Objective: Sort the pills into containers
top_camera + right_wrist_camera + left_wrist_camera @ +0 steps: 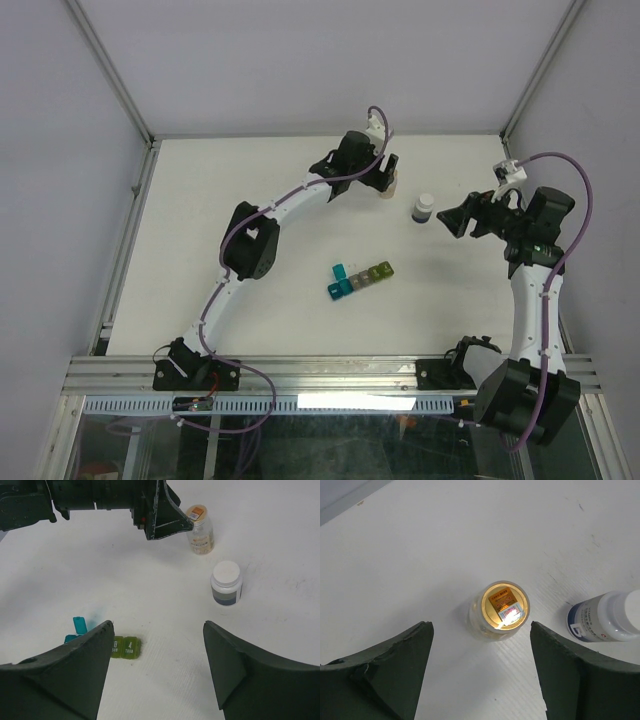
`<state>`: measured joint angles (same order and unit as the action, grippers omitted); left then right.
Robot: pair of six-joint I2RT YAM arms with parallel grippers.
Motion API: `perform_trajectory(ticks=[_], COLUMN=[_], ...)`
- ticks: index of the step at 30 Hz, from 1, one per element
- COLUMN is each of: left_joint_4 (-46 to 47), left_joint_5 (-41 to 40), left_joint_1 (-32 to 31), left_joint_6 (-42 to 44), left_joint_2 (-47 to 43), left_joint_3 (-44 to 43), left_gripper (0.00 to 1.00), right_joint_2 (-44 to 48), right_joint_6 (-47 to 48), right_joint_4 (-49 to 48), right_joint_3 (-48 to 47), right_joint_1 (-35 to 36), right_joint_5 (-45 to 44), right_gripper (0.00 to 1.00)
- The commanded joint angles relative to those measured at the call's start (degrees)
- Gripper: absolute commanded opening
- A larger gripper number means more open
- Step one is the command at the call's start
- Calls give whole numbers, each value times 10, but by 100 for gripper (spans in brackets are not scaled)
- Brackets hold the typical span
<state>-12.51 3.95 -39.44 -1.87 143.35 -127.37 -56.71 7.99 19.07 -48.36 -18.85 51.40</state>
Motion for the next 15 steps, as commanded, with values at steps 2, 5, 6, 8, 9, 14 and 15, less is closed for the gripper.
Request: perform_trajectory(ticks=[2,5,6,8,9,14,15], left_joint_4=[65,78,85,100,105,109,109], left_joint_5=[50,40,35,28,27,27,27], left_joint_1=[-5,-7,-8,-8,-8,-10,-12], left_joint_6=[2,2,4,7,6,3,3], left_joint_2=[-4,7,10,19,25,49,53], left_joint_3=[-5,-5,-6,-8,-11,-32,-36], left_gripper=[80,79,79,78,76,70,70], right_joint_2=[3,2,1,0,-1,-2,-1], right_joint_6=[4,1,0,-2,-3,-3,-4], right_joint_4=[-28,-29,-30,-31,-32,-34,-35], right_joint_3=[1,2,3,4,4,7,7], right_joint_1=[-3,-3,-3,-3,-3,-3,-3], right_joint_5=[32,38,41,44,45,48,48], right_gripper=[75,75,75,75,75,75,75])
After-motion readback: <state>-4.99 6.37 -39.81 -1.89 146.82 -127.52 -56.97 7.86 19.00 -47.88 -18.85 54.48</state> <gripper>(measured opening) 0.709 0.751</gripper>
